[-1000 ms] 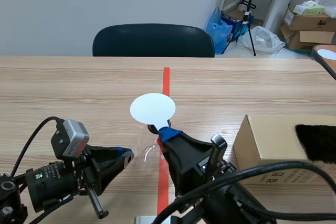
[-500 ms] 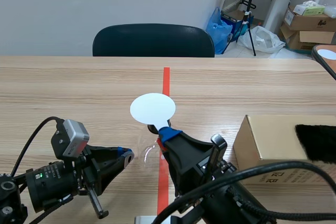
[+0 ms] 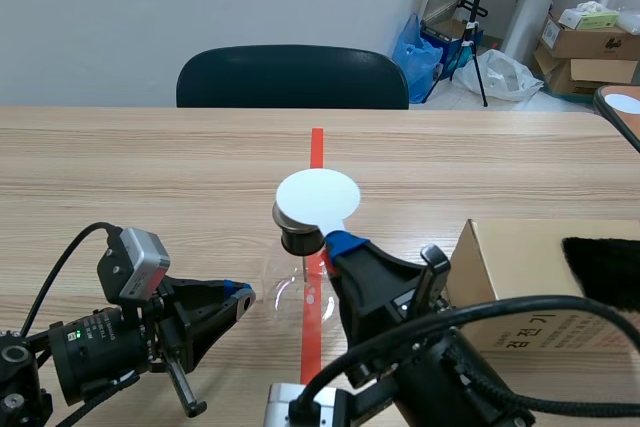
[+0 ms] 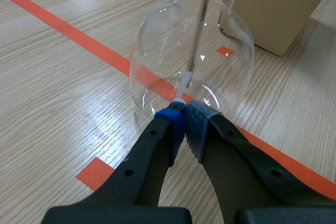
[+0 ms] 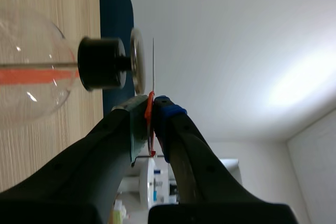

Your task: Do the electroscope experiment

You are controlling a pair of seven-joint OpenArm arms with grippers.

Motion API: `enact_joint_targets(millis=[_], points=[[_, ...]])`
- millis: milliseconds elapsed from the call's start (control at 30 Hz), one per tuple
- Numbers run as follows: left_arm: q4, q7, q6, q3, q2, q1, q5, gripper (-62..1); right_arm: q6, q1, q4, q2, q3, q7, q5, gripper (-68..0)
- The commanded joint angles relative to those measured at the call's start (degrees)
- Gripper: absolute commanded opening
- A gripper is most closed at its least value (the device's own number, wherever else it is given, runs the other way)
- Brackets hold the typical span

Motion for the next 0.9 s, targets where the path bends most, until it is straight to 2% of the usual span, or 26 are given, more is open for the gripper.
enact_joint_targets(millis=[0,567,867], points=[[1.03,-0.98,-0.35,-0.22,-0.04,-0.31,-0.57,-57.7,-0.83,0.39,1.7,0.31,0.55,-2.21,0.04,-65.6],[1.03,-0.98,-0.35,-0.22,-0.04,-0.28,-0.57,-57.7,-0.83,0.39,1.7,0.31,0.55,-28.76,0.04,-65.6],[1.03,-0.98,-0.35,-0.22,-0.04,-0.28,-0.57,-57.7,-0.83,0.39,1.7,0.31,0.55,-35.47,0.02,-65.6]])
